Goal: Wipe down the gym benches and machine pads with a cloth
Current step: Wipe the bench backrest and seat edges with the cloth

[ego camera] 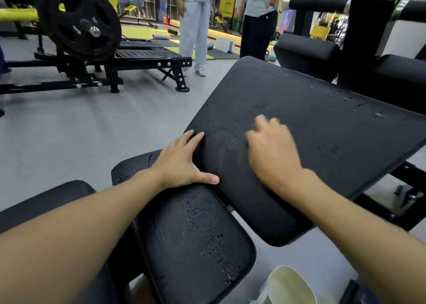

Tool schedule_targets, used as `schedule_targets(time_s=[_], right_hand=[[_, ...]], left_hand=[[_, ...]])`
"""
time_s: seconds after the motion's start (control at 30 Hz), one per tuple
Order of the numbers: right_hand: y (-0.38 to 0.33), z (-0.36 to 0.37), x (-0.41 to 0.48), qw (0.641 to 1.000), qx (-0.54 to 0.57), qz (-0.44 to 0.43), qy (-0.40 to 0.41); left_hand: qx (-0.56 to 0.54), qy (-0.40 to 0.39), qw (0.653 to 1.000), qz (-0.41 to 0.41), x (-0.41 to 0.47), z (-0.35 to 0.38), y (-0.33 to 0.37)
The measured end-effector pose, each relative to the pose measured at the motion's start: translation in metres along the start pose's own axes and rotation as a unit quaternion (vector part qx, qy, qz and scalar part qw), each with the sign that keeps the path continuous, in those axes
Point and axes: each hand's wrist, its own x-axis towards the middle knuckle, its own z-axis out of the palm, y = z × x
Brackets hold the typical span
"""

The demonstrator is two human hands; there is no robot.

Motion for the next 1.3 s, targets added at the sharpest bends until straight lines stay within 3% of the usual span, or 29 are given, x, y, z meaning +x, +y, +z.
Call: schedule_targets(time_s=[0.1, 0.27, 0.3, 0.37, 0.43, 0.6, 0.73, 0.77, 0.87, 0.93, 1.03, 1.1, 1.23, 1.3], right_hand=[[-0.01, 0.008, -0.012, 0.99, 0.006, -0.131, -0.045], [0.025, 0.005, 0.021, 0.999, 0.013, 0.046, 0.02], [0.011, 0.011, 0.018, 0.999, 0.03, 0.033, 0.02], [-0.016, 0.024, 0.002, 0.996, 0.038, -0.078, -0.018], [-0.007, 0.021, 0.004, 0.986, 0.025, -0.155, -0.053], [0.021, 0.015, 0.032, 0.997, 0.059, -0.001, 0.042], [-0.014, 0.025, 0.009, 0.982, 0.081, -0.164, -0.045], [-0.003, 0.021, 0.015, 0.981, 0.077, -0.168, -0.05], [0.032, 0.017, 0.041, 0.996, 0.069, -0.057, 0.024], [0.017, 0.022, 0.041, 0.996, 0.077, 0.001, 0.038], [-0.025, 0.034, 0.02, 0.986, 0.085, -0.132, -0.048], [-0.012, 0.029, 0.027, 0.977, 0.089, -0.185, -0.057], [0.02, 0.031, 0.059, 0.997, 0.06, -0.014, 0.038], [-0.008, 0.038, 0.054, 0.997, 0.078, -0.012, 0.017]], left_hand=[[-0.006, 0.004, 1.0, 0.011, 0.001, 0.001, -0.002], [-0.074, 0.009, 0.997, -0.006, 0.003, -0.004, -0.004], [-0.089, 0.009, 0.996, -0.01, 0.003, -0.004, -0.006], [-0.095, 0.006, 0.995, -0.008, 0.004, -0.005, -0.008], [-0.089, 0.005, 0.996, -0.007, 0.005, -0.005, -0.009], [-0.076, 0.006, 0.997, -0.008, 0.005, -0.004, -0.009], [-0.071, 0.007, 0.997, -0.014, 0.004, -0.003, -0.009], [-0.071, 0.006, 0.997, -0.014, 0.005, -0.003, -0.009], [-0.078, 0.006, 0.997, -0.017, 0.004, -0.003, -0.01], [-0.079, 0.006, 0.997, -0.016, 0.004, -0.003, -0.009], [-0.072, 0.009, 0.997, -0.015, 0.004, -0.003, -0.008], [-0.069, 0.01, 0.997, -0.014, 0.004, -0.003, -0.008], [-0.072, 0.009, 0.997, -0.013, 0.004, -0.004, -0.008], [-0.072, 0.011, 0.997, -0.014, 0.003, -0.004, -0.008]])
